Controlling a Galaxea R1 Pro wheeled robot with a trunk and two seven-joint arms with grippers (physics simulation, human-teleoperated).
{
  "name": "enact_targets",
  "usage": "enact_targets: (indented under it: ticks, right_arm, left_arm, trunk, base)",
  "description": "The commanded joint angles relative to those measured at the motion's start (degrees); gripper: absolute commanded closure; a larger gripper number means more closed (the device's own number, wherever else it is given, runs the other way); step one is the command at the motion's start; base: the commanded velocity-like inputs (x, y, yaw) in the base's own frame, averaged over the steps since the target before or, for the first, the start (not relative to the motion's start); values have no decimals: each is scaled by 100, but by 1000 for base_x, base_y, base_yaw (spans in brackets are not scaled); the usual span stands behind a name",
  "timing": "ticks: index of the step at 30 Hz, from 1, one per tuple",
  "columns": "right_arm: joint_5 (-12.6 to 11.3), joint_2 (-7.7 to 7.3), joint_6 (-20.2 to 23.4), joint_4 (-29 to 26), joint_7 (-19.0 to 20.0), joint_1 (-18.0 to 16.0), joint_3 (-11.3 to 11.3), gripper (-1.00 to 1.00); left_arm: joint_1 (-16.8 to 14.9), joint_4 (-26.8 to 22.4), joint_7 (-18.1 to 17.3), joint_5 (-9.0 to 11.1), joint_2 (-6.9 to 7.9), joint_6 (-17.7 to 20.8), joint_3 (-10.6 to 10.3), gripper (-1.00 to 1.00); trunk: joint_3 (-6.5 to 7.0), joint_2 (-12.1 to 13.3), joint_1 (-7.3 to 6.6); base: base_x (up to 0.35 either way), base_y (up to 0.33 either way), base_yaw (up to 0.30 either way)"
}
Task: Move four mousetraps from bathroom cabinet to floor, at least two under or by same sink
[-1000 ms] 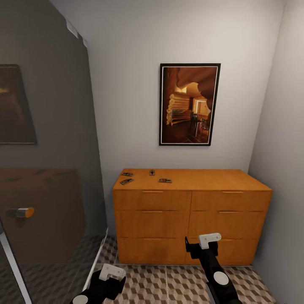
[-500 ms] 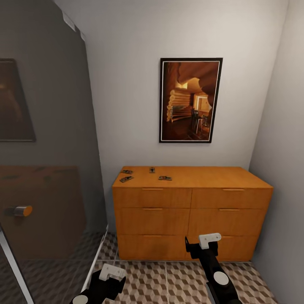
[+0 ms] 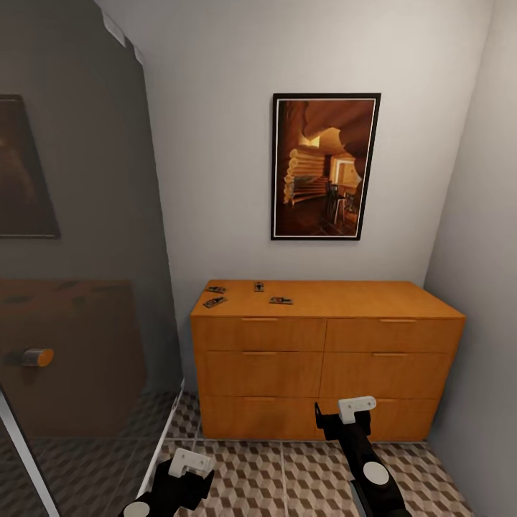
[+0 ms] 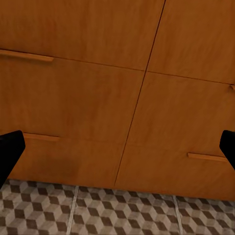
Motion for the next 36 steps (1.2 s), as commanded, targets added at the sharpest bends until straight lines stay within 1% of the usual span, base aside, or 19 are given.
enact_targets:
  ticks: [1, 13, 36]
  right_arm:
    - [59, 0, 45, -8, -26, -3, 9, -100]
    - [59, 0, 45, -8, -26, -3, 9, -100]
    - [59, 0, 54, -8, -26, -3, 0, -100]
  left_arm:
    - [-4, -8, -5, 6, 5, 30, -6, -100]
    - [-4, -8, -5, 6, 6, 30, -6, -100]
    - [-4, -8, -3, 6, 6, 30, -32, -100]
  trunk:
    - [-7, -4, 0]
    - [-23, -4, 0]
    - [-223, -4, 0]
  base:
    - [0, 0, 0]
    - [0, 0, 0]
    - [0, 0, 0]
